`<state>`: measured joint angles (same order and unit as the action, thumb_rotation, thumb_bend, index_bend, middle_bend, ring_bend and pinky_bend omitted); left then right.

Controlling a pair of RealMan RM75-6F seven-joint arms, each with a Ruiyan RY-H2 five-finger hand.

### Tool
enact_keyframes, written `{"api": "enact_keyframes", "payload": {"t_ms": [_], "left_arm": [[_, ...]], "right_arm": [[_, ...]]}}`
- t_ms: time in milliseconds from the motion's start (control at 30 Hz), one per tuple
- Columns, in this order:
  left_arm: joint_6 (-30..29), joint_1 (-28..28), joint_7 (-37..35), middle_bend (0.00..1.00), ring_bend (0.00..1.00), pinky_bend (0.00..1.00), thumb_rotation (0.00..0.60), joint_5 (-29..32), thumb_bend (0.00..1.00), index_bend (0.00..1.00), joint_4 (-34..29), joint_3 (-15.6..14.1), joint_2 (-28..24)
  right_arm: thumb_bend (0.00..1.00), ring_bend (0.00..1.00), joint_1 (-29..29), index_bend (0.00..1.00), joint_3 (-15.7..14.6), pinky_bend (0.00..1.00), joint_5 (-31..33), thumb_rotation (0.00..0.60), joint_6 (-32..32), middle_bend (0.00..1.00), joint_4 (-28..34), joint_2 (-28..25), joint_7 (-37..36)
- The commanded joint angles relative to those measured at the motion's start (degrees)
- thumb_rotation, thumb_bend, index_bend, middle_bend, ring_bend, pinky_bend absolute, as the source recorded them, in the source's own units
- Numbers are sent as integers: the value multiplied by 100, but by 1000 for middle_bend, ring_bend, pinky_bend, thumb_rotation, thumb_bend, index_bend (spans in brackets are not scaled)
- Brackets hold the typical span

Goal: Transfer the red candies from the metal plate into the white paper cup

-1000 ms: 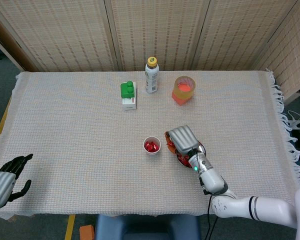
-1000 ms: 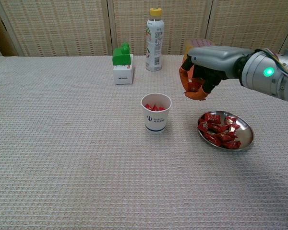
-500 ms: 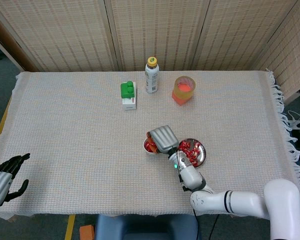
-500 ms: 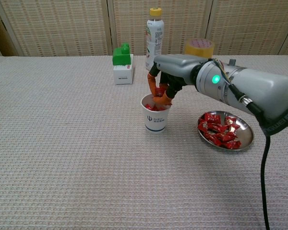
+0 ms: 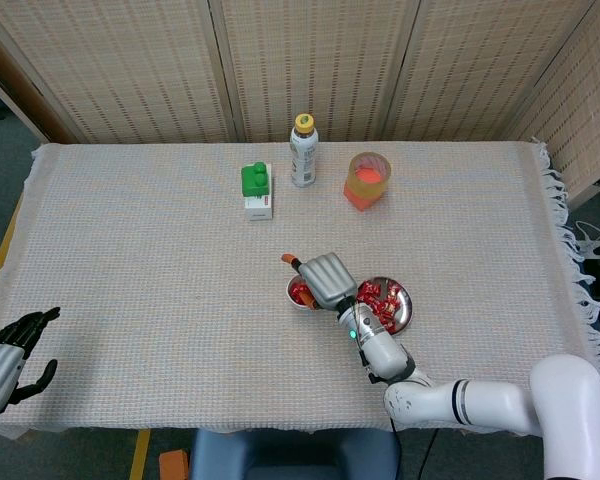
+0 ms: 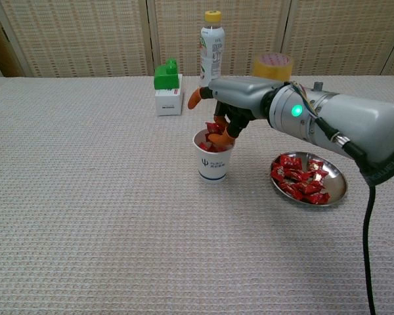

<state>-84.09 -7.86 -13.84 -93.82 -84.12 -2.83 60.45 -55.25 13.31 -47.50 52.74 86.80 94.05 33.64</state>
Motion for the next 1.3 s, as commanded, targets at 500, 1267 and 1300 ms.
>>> {"api": "enact_keyframes", "payload": {"t_ms": [500,1267,1300], "left_arm": [[10,0,-9,138,108,215,600,39,470,0,5,23,2],[-21,25,209,138,109,215,600,-7,470,0,-59,6,49],[-13,22,230,139,110,214,600,-10,470,0,-65,4,54]], "right_arm": [[272,697,-82,0,-58,997,105,600,23,613,-16,-13,-50],[263,717,1129,121,-1525,996,-965,600,605,617,641,-1457,56],[263,725,1174,135,-1587,996,-998,600,583,629,647,-1483,60]]}}
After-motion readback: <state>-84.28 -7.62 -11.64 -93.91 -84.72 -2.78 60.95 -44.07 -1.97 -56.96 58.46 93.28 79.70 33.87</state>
